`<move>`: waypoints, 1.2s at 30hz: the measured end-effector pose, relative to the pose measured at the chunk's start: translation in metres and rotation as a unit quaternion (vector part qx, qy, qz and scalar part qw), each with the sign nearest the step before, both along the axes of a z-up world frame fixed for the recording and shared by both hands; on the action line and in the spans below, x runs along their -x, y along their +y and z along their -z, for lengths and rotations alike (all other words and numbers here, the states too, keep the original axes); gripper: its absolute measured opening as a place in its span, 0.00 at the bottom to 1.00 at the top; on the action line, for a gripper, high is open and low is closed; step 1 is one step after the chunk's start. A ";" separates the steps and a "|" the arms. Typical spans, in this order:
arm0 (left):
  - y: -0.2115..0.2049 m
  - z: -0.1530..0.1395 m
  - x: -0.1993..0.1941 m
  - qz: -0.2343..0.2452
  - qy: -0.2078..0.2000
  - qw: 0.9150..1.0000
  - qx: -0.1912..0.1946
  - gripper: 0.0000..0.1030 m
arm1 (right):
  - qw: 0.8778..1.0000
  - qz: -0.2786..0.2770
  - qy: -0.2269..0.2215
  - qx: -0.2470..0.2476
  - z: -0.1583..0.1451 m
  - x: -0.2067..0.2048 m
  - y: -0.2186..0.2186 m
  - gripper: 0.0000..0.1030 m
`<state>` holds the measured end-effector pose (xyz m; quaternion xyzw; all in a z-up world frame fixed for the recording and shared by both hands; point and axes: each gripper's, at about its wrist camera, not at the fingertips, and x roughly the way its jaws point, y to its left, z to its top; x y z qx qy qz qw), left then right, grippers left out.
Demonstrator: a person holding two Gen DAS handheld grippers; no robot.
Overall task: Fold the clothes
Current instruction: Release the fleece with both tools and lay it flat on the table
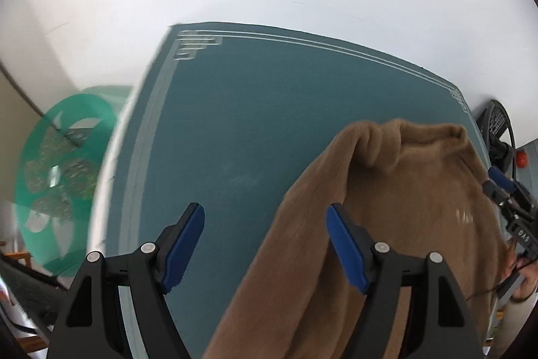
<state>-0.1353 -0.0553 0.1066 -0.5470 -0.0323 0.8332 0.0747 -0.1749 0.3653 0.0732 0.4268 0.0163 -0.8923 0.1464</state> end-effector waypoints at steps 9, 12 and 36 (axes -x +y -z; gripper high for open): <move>-0.054 0.006 -0.108 0.045 -0.041 0.998 0.016 0.77 | 0.996 -0.078 0.029 0.013 -0.064 -0.126 -0.033 0.61; -0.065 -0.008 -0.140 0.054 -0.034 0.998 0.005 0.77 | 0.993 -0.103 0.045 0.039 -0.089 -0.161 -0.041 0.61; -0.086 0.056 -0.163 0.069 -0.080 0.993 0.049 0.34 | 0.994 -0.095 0.008 0.052 -0.033 -0.239 -0.094 0.71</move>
